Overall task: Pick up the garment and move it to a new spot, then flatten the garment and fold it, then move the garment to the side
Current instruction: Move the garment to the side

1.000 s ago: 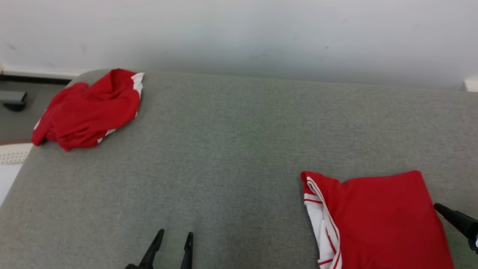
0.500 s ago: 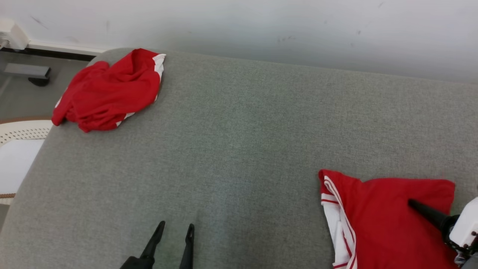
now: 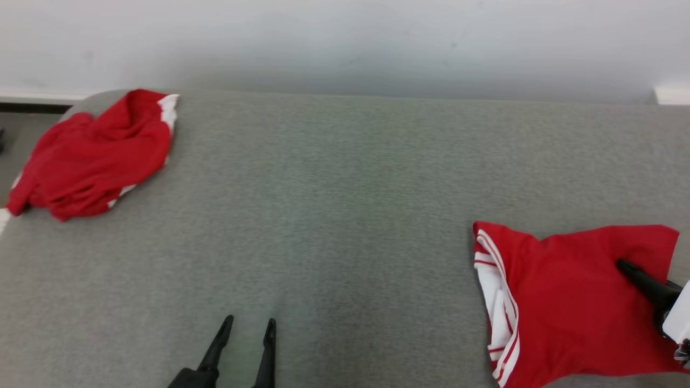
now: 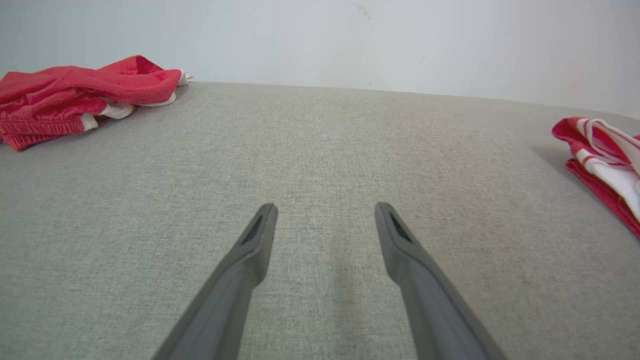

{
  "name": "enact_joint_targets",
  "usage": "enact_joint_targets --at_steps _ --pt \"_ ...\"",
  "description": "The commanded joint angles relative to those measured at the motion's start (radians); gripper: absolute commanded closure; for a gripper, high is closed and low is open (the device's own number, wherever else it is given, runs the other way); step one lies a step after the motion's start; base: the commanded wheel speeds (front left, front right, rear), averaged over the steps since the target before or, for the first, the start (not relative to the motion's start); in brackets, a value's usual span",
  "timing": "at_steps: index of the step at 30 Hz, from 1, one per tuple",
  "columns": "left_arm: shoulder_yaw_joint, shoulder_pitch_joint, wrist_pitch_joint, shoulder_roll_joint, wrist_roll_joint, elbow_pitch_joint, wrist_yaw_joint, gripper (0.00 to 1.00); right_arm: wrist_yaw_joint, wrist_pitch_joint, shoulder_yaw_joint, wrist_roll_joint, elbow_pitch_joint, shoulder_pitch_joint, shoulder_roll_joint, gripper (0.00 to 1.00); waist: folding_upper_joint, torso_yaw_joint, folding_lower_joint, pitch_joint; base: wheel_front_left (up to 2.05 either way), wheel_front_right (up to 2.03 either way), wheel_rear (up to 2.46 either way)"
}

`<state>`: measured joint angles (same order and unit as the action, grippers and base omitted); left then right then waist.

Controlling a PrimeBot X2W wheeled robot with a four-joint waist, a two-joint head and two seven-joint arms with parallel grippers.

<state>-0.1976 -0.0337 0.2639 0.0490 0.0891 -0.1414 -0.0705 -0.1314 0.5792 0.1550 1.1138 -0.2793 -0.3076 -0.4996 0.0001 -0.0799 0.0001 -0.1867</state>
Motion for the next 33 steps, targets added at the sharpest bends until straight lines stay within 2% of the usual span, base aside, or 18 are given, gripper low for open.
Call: enact_joint_targets --at_steps 1,6,11,19,30,31,32,33 --pt "0.004 0.012 0.000 0.003 -0.010 0.007 0.006 0.00 0.002 -0.034 0.019 -0.041 -0.002 -0.020 -0.028 1.00 -0.0001 0.061 -0.0001 -0.010 0.00 0.00 0.00" --pt "0.012 0.038 0.000 0.003 -0.033 0.019 0.022 0.00 0.002 -0.141 0.042 -0.100 -0.027 -0.053 -0.050 1.00 -0.0001 0.138 -0.0001 -0.034 0.00 0.00 0.00" --pt "0.002 0.089 0.000 0.003 -0.057 0.033 0.042 0.00 0.002 -0.254 0.064 -0.165 -0.079 -0.108 -0.066 1.00 -0.0001 0.162 -0.0001 -0.093 0.00 0.00 0.00" --pt "-0.026 0.149 0.000 0.003 -0.074 0.034 0.056 0.00 0.002 -0.358 0.034 -0.273 -0.229 -0.256 -0.100 1.00 -0.0001 0.119 -0.0001 -0.181 0.00 0.00 0.00" --pt "-0.024 0.163 0.000 0.013 -0.080 0.042 0.050 0.00 0.002 -0.385 -0.060 -0.452 -0.478 -0.435 -0.252 1.00 -0.0001 0.040 -0.0001 -0.250 0.00 0.00 0.00" --pt "-0.024 0.164 0.000 0.014 -0.080 0.042 0.049 0.00 0.002 -0.401 -0.066 -0.475 -0.497 -0.449 -0.258 0.78 -0.0001 0.039 -0.0001 -0.252 0.00 0.00 0.00" --pt "-0.024 0.166 0.000 0.014 -0.080 0.043 0.049 0.00 0.002 -0.420 -0.071 -0.496 -0.516 -0.463 -0.260 0.51 -0.0001 0.038 -0.0001 -0.255 0.00 0.00 0.00" --pt "-0.025 0.167 0.000 0.014 -0.081 0.043 0.048 0.00 0.002 -0.438 -0.078 -0.512 -0.535 -0.478 -0.258 0.00 -0.0001 0.038 -0.0001 -0.256 0.00 0.00 0.00"
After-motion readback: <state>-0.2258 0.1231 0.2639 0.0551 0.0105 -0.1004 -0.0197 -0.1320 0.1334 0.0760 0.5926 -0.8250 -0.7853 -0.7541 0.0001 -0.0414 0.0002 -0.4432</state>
